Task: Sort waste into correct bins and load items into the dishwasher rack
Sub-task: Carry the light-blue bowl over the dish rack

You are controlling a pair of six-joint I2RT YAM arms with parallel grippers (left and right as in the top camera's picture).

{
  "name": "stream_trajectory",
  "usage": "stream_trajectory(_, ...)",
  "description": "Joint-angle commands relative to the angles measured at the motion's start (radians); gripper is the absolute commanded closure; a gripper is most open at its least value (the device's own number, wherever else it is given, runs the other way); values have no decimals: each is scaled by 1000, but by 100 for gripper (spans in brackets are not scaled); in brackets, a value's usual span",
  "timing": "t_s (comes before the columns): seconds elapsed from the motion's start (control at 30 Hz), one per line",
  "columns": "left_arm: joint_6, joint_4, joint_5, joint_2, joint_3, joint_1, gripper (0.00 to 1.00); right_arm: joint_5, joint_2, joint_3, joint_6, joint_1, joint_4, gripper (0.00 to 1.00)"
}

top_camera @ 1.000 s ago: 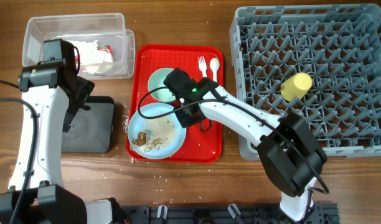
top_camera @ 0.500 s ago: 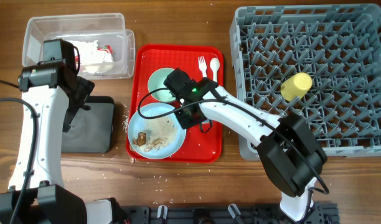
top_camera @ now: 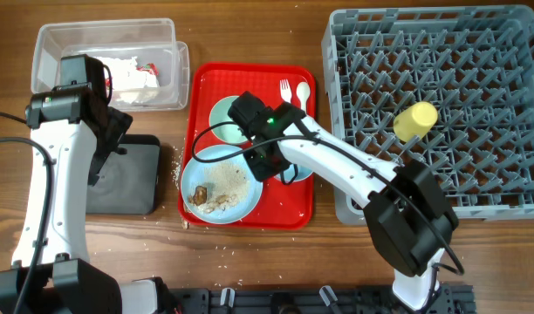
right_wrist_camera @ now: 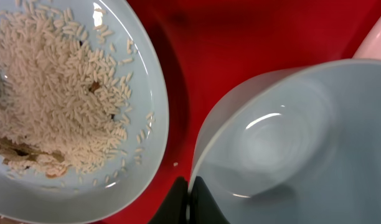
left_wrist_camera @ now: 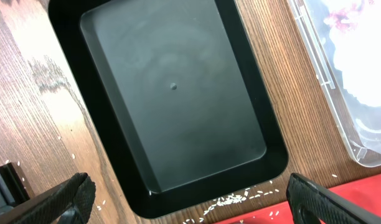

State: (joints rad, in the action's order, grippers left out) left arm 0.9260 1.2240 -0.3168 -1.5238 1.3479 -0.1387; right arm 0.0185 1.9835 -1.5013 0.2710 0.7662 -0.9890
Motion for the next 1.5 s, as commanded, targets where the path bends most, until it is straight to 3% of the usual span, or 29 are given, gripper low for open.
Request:
stream_trajectory(0.0,-2,0,-9,17,-2,-5,0,9,-72,-26,36,-3,-20,96)
stream_trajectory(0.27,-2,0,-9,17,-2,-5,0,74,-219,-27,43,-83,-56,96)
stream_trajectory(0.57,-2,0,-9,17,-2,-5,0,326,-425,-27,-58,-383,-64,96)
stream_trajectory(0.7,-2,0,-9,17,-2,-5,0,498,-463,-27,-117,-560,-80,96)
stream_trajectory(0.9,-2,0,-9,16,-2,-5,0,909,-458,-11,-254,-839,-195,96)
stream_trajectory(1.03,-2,0,-9,17,-2,-5,0,1026,-458,19,-310,-936,-292,96)
stream_trajectory(1.2,-2,0,-9,17,-2,-5,0,1027,-458,61,-377,-982,-375,96)
stream_trajectory(1.47,-2,0,-9,17,-2,-5,0,1139,-453,182,-429,-983,-341,96)
